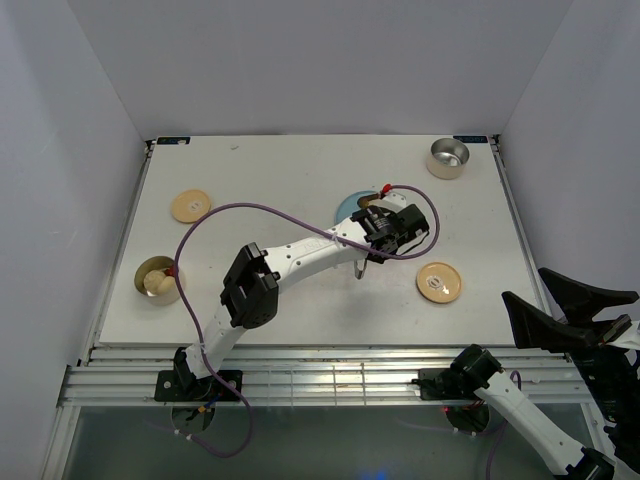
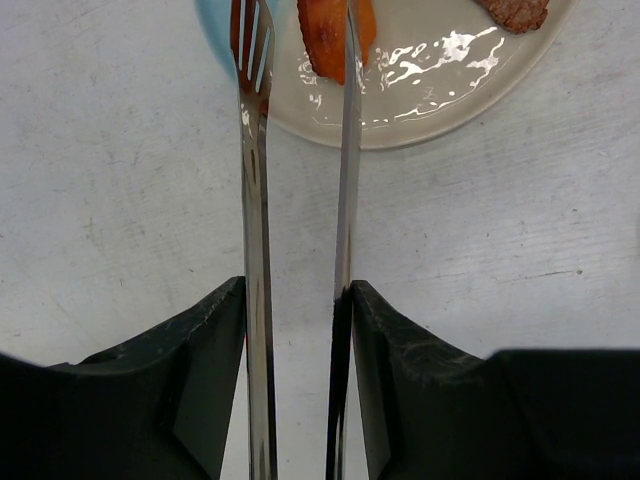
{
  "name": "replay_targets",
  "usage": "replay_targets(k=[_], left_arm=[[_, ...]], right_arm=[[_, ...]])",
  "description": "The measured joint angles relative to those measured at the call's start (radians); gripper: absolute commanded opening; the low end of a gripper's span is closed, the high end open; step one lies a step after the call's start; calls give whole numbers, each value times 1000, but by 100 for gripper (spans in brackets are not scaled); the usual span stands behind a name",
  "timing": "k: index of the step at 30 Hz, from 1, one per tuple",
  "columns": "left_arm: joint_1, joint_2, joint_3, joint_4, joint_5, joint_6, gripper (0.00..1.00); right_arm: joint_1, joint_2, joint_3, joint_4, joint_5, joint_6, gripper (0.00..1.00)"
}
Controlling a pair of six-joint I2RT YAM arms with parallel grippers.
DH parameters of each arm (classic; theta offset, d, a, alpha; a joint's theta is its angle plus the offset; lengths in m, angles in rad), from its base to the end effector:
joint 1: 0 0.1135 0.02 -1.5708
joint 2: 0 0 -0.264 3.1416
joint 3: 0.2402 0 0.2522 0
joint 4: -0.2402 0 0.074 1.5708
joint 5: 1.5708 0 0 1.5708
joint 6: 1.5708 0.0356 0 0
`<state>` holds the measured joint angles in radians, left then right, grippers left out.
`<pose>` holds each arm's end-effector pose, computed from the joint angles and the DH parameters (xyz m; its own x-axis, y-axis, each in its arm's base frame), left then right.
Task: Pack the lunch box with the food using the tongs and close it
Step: Pick up the fake food from the plate.
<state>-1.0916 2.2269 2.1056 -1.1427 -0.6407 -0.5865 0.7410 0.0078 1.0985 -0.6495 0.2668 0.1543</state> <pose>0.2321 -0.4005 0.2549 -0.7137 0.4113 -0.5669 0.2799 0.9095 0.3075 -0.0572 -0.0650 0.4068 0.2383 0.4189 -0.8762 -0.5180 0.8179 0.2502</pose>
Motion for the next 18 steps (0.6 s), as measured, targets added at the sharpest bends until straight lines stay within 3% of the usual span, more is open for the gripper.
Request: replay_targets(k=[18], left_arm=[[-24, 8, -30, 22, 16, 6, 57]], right_arm=[[0, 0, 0, 0, 0, 1, 99]])
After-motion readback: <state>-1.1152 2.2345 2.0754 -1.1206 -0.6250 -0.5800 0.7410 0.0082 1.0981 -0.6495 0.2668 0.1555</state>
